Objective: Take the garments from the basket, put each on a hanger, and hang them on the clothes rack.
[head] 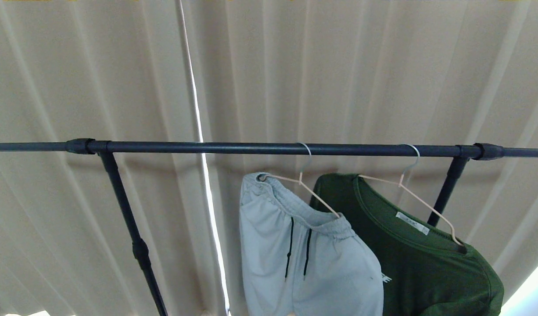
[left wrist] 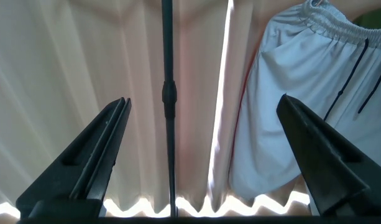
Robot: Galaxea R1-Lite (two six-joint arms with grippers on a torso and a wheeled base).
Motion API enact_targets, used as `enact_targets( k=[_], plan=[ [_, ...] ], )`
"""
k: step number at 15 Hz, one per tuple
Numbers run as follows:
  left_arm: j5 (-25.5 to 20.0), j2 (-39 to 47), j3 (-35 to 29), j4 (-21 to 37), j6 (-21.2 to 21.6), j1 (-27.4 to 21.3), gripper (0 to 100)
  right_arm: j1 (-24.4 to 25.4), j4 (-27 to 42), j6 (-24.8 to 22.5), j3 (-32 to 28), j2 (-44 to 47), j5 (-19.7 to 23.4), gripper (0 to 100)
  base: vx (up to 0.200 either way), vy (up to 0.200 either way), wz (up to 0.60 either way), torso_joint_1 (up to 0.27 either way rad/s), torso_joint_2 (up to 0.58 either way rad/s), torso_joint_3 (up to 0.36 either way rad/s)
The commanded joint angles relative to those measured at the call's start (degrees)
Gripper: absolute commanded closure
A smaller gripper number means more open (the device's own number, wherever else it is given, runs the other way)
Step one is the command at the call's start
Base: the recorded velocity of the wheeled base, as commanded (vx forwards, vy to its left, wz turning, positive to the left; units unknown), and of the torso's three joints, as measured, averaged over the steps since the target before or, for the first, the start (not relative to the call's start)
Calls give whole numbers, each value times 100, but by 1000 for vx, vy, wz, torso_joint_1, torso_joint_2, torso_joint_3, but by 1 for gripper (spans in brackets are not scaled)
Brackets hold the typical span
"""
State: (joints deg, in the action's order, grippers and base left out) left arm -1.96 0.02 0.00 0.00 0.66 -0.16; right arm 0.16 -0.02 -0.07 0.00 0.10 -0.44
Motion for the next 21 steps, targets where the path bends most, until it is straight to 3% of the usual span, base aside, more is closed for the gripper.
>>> enact_targets(
  k=[1, 21],
  plan=[
    [3, -2, 0, 0, 4, -2, 0, 2, -6, 7, 0, -10, 0, 0, 0, 0, 0, 0, 0, 0],
    [3, -2, 0, 0, -4, -2, 0, 2, -6, 16, 0, -10, -9, 0, 0, 0, 0, 0, 0, 0]
  ],
)
